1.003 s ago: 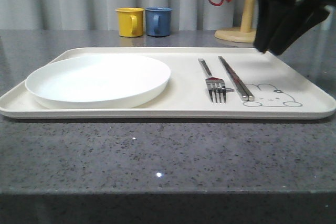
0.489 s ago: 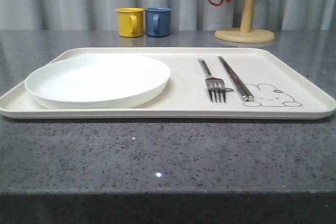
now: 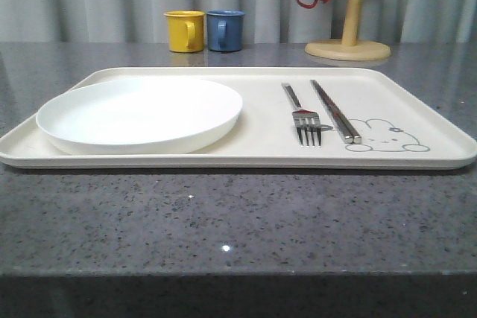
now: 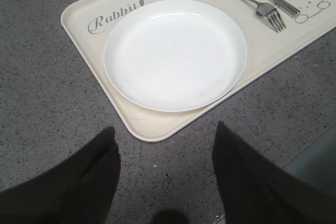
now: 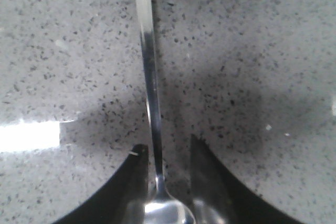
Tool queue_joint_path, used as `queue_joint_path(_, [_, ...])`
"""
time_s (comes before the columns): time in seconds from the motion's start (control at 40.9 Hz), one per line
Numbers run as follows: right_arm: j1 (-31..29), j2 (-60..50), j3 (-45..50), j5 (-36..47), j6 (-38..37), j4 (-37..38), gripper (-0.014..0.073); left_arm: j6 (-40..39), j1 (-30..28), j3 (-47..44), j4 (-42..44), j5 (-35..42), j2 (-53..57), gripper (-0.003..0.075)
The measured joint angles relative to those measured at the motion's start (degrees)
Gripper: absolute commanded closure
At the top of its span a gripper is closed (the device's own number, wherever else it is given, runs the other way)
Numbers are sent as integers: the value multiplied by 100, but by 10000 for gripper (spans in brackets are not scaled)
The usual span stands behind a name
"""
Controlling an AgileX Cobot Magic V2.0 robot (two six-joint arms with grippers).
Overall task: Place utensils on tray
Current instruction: 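Move the right gripper to the steel spoon and grasp it, then place the spoon on the tray beside the chopsticks and release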
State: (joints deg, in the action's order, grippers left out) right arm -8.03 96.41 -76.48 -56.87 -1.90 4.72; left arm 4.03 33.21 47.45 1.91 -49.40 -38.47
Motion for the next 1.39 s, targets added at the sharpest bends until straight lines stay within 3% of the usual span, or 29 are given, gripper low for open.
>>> queue_joint_path(0.343, [0, 255, 0, 232, 10, -160, 363, 0, 0, 0, 0, 0, 0, 331])
queue_joint_path(0.661, [0, 317, 0, 232, 55, -199, 604, 0, 0, 0, 0, 0, 0, 331])
queue_joint_path(0.954, [61, 69, 0, 9, 55, -221, 627, 0, 0, 0, 0, 0, 0, 331])
queue_joint_path(1.101, [392, -408, 0, -290, 55, -472, 627, 0, 0, 0, 0, 0, 0, 331])
queue_joint_path(1.395, [1528, -744, 0, -540, 53, -1810, 627, 0, 0, 0, 0, 0, 0, 331])
